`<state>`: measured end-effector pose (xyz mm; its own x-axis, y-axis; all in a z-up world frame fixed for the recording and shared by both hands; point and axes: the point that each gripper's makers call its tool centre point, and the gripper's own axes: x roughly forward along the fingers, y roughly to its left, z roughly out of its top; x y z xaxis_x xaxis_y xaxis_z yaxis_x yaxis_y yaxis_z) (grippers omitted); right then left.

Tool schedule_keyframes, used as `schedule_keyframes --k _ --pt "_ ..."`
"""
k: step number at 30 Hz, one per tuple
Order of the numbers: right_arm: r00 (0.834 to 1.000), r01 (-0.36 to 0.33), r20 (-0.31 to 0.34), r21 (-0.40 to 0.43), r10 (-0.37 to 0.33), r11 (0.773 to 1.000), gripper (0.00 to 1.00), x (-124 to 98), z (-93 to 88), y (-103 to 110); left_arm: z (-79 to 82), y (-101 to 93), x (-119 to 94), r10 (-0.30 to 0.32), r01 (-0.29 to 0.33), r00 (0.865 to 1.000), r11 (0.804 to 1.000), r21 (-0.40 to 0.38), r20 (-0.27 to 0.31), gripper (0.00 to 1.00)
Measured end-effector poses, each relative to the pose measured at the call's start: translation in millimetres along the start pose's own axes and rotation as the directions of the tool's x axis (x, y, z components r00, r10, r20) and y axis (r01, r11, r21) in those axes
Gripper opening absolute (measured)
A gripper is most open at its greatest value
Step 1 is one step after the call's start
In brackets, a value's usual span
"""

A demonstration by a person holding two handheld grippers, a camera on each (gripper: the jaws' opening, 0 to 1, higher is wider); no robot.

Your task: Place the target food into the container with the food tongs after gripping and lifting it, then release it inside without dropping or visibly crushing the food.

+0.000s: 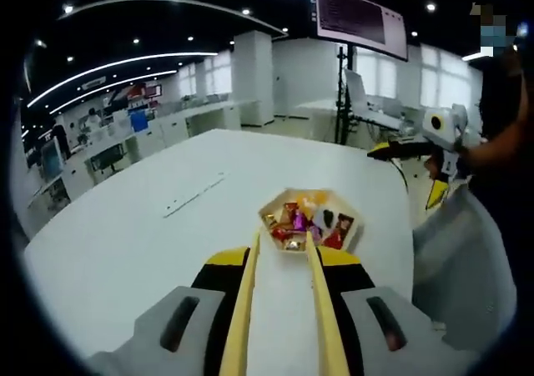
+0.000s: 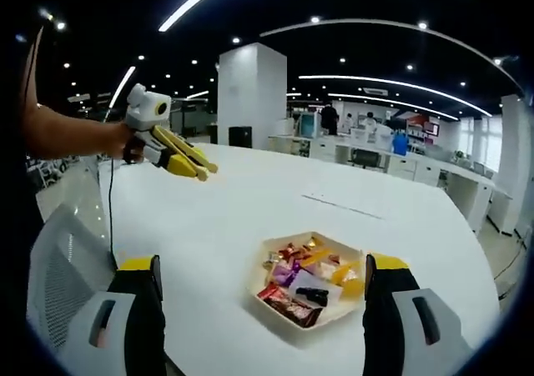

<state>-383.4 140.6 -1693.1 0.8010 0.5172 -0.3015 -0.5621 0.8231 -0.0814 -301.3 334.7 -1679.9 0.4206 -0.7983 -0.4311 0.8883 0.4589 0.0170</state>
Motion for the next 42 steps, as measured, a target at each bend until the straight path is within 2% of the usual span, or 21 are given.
schedule_keyframes --k 7,9,13,14,16,17,19,21,29,30,31,32,33,34,37,38,39,40,41,42 --pt "0.999 -0.038 -0.003 0.001 0.038 0.999 1.00 11 6.4 -7 -7.2 -4.1 -17 0.015 -0.015 1.000 1.000 0.001 0.028 0.26" --pt "0.998 -0.056 0.001 -0.006 0.056 0.998 1.00 13 7.9 -7 -14.6 -3.2 -23 0.037 -0.037 0.999 0.999 -0.031 0.024 0.26" --pt "0.996 -0.089 0.009 -0.016 0.089 0.996 0.99 19 14.3 -8 -25.0 -10.1 -35 0.048 -0.046 0.998 0.998 -0.044 0.035 0.26" --pt "0.995 -0.101 0.016 -0.014 0.101 0.995 0.99 20 16.5 -7 -27.4 -10.1 -37 0.054 -0.053 0.998 0.998 -0.046 0.031 0.26" --pt "0.983 -0.179 0.036 0.011 0.178 0.984 0.99 24 22.5 4 -32.4 -8.9 -42 0.065 -0.064 0.998 0.997 -0.047 0.027 0.26" --pt "0.984 -0.173 0.039 -0.010 0.173 0.985 0.99 27 25.6 3 -32.0 -8.6 -45 0.071 -0.069 0.997 0.996 -0.049 0.036 0.26" --pt "0.975 -0.213 0.051 -0.036 0.214 0.976 0.99 31 33.0 10 -28.4 -9.9 -49 0.071 -0.068 0.996 0.996 -0.052 0.059 0.26" --pt "0.973 -0.224 0.051 -0.045 0.227 0.973 0.99 36 36.7 12 -27.3 -12.3 -51 0.059 -0.056 0.996 0.997 -0.050 0.067 0.26" --pt "0.953 -0.289 0.066 -0.081 0.295 0.954 0.90 43 55.4 25 -18.6 -21.0 -59 0.032 -0.030 0.995 0.999 -0.023 0.095 0.25" --pt "0.944 -0.319 0.067 -0.062 0.323 0.946 0.86 43 57.1 31 -18.1 -26.0 -59 0.007 -0.003 0.995 0.999 -0.038 0.098 0.25" --pt "0.916 -0.398 0.063 0.019 0.397 0.917 0.79 39 59.8 45 -16.4 -37.4 -57 -0.045 0.051 0.993 0.997 -0.057 0.107 0.24" --pt "0.902 -0.431 0.069 0.062 0.427 0.900 0.73 38 64.3 51 -13.9 -39.9 -57 -0.051 0.055 0.992 0.998 -0.037 0.117 0.25" --pt "0.905 -0.419 0.096 0.035 0.414 0.907 0.73 41 74.4 52 -11.1 -45.1 -56 -0.064 0.068 0.990 0.997 -0.025 0.123 0.25" --pt "0.902 -0.418 0.121 -0.004 0.415 0.908 0.75 42 82.6 55 -9.5 -48.3 -55 -0.076 0.080 0.989 0.996 -0.026 0.125 0.24" --pt "0.862 -0.492 0.127 -0.022 0.490 0.870 0.72 44 94.8 78 1.9 -66.6 -52 -0.156 0.162 0.974 0.987 -0.023 0.164 0.24" --pt "0.860 -0.492 0.131 -0.037 0.493 0.870 0.72 46 97.7 80 5.4 -68.8 -52 -0.166 0.170 0.970 0.985 -0.011 0.177 0.24" --pt "0.845 -0.517 0.120 -0.058 0.520 0.854 0.71 47 98.8 87 8.2 -70.6 -51 -0.172 0.177 0.968 0.984 -0.011 0.184 0.24" --pt "0.829 -0.544 0.108 -0.070 0.549 0.836 0.69 46 98.1 93 13.6 -75.1 -50 -0.195 0.204 0.960 0.979 -0.028 0.203 0.24" --pt "0.803 -0.577 0.107 -0.106 0.586 0.810 0.65 45 98.8 101 19.1 -80.3 -50 -0.216 0.232 0.950 0.972 -0.043 0.225 0.23" --pt "0.783 -0.596 0.107 -0.149 0.612 0.789 0.61 43 99.0 106 23.6 -86.8 -49 -0.247 0.257 0.940 0.966 -0.009 0.233 0.23"
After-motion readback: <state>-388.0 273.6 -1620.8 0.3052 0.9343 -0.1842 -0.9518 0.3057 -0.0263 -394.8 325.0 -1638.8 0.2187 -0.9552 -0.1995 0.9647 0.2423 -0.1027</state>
